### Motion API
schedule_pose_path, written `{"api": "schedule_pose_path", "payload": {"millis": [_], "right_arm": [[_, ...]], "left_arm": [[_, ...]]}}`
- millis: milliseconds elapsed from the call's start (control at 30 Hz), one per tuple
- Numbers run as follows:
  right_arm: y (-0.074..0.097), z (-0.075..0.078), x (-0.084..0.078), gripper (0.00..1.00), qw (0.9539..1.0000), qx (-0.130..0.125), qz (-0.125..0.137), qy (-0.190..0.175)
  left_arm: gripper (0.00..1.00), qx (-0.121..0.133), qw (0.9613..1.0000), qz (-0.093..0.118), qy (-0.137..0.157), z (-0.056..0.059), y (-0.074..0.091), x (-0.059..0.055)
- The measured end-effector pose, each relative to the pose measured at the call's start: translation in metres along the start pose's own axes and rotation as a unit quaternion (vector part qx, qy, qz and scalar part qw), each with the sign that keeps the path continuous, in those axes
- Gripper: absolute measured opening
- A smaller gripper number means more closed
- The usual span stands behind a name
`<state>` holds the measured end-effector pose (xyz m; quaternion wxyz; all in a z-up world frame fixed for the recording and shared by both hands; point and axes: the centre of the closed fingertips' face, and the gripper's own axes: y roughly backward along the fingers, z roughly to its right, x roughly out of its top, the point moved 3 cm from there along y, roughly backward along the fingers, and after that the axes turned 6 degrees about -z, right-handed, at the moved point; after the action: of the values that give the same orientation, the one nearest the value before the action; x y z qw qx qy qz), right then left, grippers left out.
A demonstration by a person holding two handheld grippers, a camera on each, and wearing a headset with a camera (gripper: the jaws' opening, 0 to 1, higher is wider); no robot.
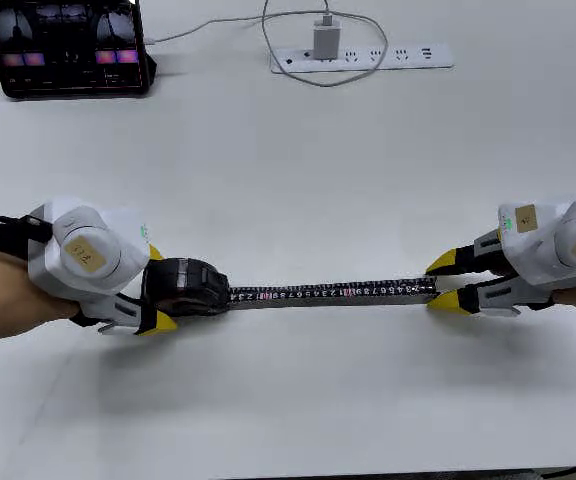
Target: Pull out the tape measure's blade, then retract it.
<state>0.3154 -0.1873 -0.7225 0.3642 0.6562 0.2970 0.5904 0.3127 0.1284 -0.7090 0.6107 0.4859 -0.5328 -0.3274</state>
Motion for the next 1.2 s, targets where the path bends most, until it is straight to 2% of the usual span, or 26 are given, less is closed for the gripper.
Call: {"api": "schedule_pose_path", "payload": {"millis": [200, 267, 367, 467, 567, 700, 900, 1000, 1200], "right_arm": [[0.004, 0.002, 0.001, 0.22, 0.9999, -0.005, 0.006, -0.013], [0.005, 0.002, 0.001, 0.26, 0.9997, -0.007, 0.006, -0.021], [0.007, 0.0, 0.001, 0.3, 0.9995, -0.008, 0.007, -0.031], [0.009, -0.001, 0.002, 0.32, 0.9991, -0.01, 0.009, -0.041], [0.011, -0.002, 0.004, 0.35, 0.9986, -0.015, 0.01, -0.049], [0.015, -0.001, 0.006, 0.38, 0.9971, -0.029, 0.017, -0.068], [0.019, -0.004, 0.009, 0.42, 0.9954, -0.041, 0.02, -0.084], [0.022, -0.005, 0.011, 0.44, 0.9932, -0.05, 0.03, -0.101], [0.027, -0.008, 0.011, 0.49, 0.9897, -0.061, 0.038, -0.124]], "left_arm": [[0.44, -0.003, 0.9999, 0.003, 0.011, -0.001, 0.003, -0.003], [0.45, -0.004, 0.9997, 0.01, 0.021, -0.001, 0.005, -0.003], [0.46, -0.009, 0.9987, 0.032, 0.04, 0.001, 0.009, -0.001], [0.48, -0.003, 0.9975, 0.042, 0.056, 0.001, 0.01, -0.003], [0.48, 0.005, 0.9964, 0.044, 0.072, 0.001, 0.012, -0.007], [0.51, 0.015, 0.9928, 0.062, 0.101, 0.003, 0.018, -0.006], [0.54, 0.033, 0.9885, 0.079, 0.125, 0.007, 0.023, -0.01], [0.57, 0.044, 0.9865, 0.087, 0.132, 0.007, 0.026, -0.011], [0.6, 0.063, 0.9798, 0.11, 0.155, 0.008, 0.035, -0.011]]}}
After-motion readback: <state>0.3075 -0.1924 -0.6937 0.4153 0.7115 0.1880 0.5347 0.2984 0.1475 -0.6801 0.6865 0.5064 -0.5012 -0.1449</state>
